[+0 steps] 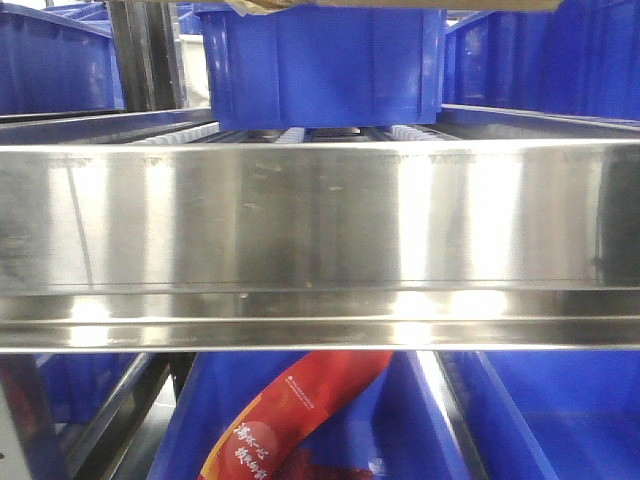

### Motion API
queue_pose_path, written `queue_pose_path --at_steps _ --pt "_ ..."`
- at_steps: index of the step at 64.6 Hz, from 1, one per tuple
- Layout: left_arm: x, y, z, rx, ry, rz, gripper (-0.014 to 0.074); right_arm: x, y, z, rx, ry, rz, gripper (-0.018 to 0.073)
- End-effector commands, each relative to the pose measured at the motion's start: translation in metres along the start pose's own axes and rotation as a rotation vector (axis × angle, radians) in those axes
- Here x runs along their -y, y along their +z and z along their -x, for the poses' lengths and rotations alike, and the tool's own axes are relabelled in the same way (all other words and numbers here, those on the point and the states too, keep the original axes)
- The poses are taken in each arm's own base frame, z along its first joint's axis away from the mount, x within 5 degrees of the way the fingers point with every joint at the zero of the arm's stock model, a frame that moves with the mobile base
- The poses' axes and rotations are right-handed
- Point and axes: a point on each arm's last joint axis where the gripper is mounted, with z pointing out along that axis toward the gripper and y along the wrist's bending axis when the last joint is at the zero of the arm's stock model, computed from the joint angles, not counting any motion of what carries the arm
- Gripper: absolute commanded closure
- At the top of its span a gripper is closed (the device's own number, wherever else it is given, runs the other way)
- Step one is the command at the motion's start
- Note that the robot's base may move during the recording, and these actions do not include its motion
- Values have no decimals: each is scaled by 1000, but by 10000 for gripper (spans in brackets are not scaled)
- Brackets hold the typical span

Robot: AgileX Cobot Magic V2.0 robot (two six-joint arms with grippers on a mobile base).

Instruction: Stack two boxes on right shelf middle

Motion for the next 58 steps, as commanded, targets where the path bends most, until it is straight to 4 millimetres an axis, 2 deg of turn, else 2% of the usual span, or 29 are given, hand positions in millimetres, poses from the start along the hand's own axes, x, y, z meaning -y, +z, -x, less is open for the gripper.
queue_pose_path --at_steps 1,58 --pt "4 -10 7 76 -6 -50 708 -2 -7 7 68 -7 2 712" --pt "4 -10 7 76 -7 -50 708 -2 -7 7 68 -7 2 712"
